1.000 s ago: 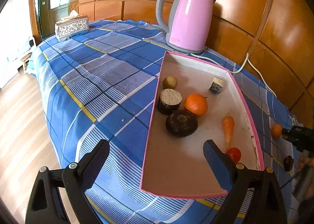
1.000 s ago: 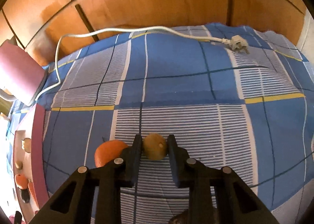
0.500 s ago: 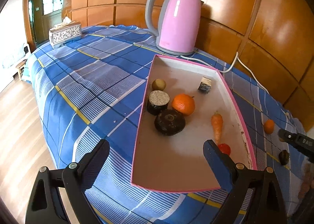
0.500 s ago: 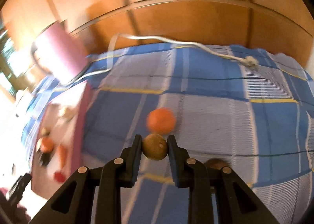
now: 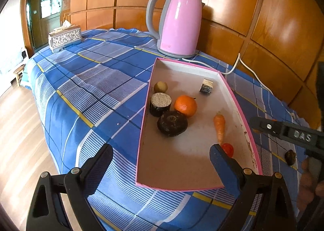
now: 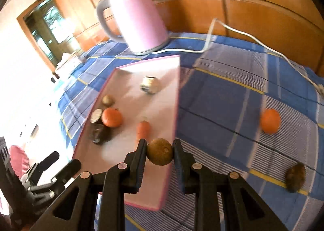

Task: Organize fruits
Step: 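Carry the small brown fruit into the tray and open the right tool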

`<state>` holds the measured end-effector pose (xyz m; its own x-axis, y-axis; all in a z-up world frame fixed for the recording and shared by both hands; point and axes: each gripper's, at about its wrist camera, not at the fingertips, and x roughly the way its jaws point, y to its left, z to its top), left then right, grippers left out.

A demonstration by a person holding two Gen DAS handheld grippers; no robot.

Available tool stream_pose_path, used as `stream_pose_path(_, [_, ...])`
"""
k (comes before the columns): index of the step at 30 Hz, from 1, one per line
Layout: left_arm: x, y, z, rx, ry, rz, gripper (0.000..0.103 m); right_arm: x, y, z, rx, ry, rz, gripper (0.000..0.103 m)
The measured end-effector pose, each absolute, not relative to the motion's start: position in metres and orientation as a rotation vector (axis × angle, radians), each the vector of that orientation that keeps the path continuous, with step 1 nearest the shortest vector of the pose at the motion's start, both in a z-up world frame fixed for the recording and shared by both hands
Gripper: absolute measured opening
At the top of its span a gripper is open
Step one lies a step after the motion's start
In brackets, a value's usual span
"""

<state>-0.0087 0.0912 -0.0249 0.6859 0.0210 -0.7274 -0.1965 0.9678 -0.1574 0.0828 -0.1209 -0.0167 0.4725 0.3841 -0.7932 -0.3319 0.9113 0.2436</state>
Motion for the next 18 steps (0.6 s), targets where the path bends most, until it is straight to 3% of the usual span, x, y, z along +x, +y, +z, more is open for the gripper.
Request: stream_pose_path(18, [-0.006,0.097,-0.031,-0.253,0.823,0.127,0.097,0.115,-0.078,-0.017,0.05,0.999,0.45,0.026])
